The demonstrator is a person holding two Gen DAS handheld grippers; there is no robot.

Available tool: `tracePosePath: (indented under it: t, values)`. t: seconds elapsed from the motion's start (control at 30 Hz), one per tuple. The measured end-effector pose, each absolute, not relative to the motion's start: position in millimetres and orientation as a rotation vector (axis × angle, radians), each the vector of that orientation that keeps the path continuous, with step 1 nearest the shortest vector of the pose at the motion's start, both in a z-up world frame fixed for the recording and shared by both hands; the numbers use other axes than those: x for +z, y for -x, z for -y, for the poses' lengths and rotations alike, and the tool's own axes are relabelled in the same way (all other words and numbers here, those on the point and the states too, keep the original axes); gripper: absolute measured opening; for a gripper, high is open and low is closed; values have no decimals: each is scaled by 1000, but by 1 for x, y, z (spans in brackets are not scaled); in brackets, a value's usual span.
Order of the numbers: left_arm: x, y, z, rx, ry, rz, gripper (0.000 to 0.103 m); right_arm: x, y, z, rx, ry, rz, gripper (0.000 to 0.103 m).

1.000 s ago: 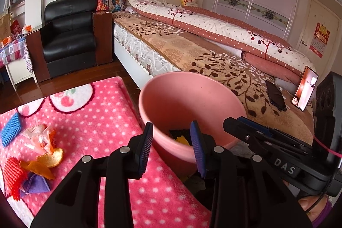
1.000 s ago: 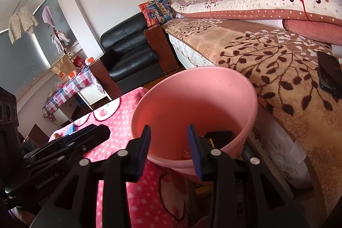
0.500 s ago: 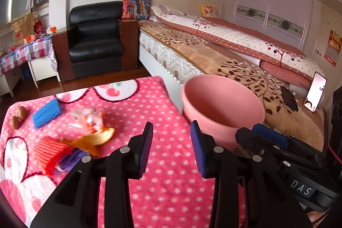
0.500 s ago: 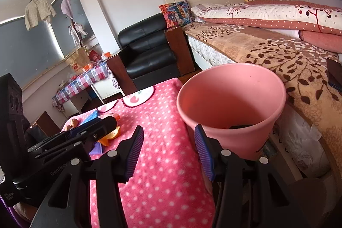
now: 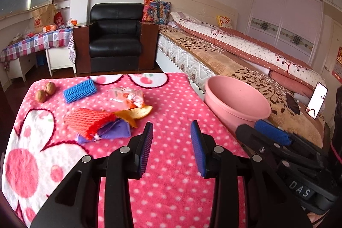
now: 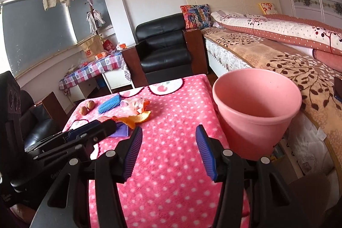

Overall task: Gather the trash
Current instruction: 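Move both open grippers back over the trash on the table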

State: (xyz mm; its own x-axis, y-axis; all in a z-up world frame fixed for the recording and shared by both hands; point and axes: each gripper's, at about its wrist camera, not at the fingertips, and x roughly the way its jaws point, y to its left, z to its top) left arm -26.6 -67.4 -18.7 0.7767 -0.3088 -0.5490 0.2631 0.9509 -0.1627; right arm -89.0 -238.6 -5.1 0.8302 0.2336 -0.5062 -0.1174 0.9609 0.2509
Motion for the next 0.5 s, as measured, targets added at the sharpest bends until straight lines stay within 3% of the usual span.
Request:
tracePosePath:
  t: [0.5]
  values:
    - [-9,53,21,-225,132,-560,37,12,116,203,151,-186,-536,69]
